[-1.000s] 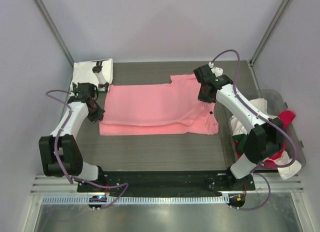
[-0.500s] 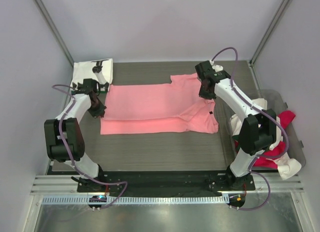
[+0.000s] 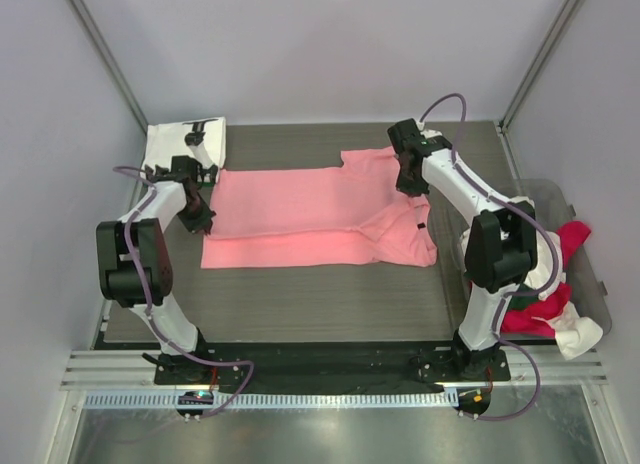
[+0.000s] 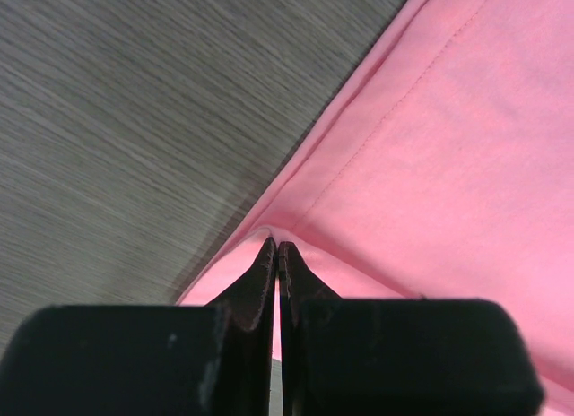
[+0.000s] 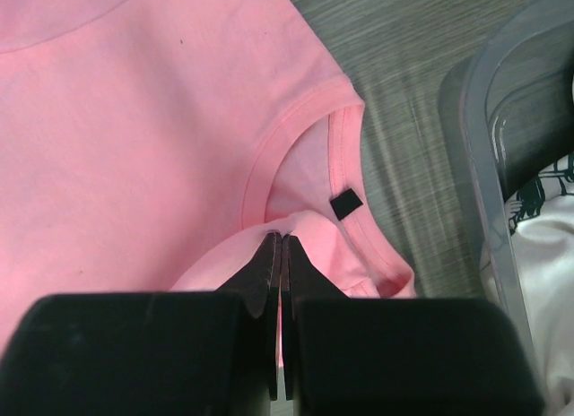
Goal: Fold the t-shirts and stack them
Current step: Fold the tshirt
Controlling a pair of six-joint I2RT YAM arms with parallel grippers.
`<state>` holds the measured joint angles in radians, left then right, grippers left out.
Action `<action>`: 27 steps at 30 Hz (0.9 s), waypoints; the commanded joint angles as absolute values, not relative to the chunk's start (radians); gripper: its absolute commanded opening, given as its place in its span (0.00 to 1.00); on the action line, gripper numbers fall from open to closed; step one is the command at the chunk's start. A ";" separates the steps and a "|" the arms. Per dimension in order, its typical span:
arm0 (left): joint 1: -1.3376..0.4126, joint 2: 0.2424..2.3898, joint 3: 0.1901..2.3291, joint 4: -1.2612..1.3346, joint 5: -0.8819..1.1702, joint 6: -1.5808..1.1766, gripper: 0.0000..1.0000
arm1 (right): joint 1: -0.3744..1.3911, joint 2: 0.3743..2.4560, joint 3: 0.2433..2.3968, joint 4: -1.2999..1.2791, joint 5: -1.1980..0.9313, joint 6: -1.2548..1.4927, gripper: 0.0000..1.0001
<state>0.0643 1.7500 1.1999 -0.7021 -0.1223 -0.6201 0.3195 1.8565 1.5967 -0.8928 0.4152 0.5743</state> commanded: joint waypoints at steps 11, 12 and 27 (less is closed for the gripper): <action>0.071 1.810 1.299 -0.701 -0.117 -0.592 0.00 | 0.304 1.956 1.743 -0.873 0.443 0.512 0.01; 0.072 1.816 1.304 -0.703 -0.112 -0.589 0.00 | 0.301 1.969 1.743 -0.874 0.446 0.512 0.01; 0.087 1.496 1.078 -0.713 -0.034 -0.640 0.76 | 0.264 1.691 1.460 -0.867 0.338 0.560 0.77</action>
<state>0.0719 1.6016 1.1725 -0.7139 -0.0593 -0.6048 0.2588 1.8576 1.6054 -0.8963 0.4068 0.5289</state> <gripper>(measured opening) 0.758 0.779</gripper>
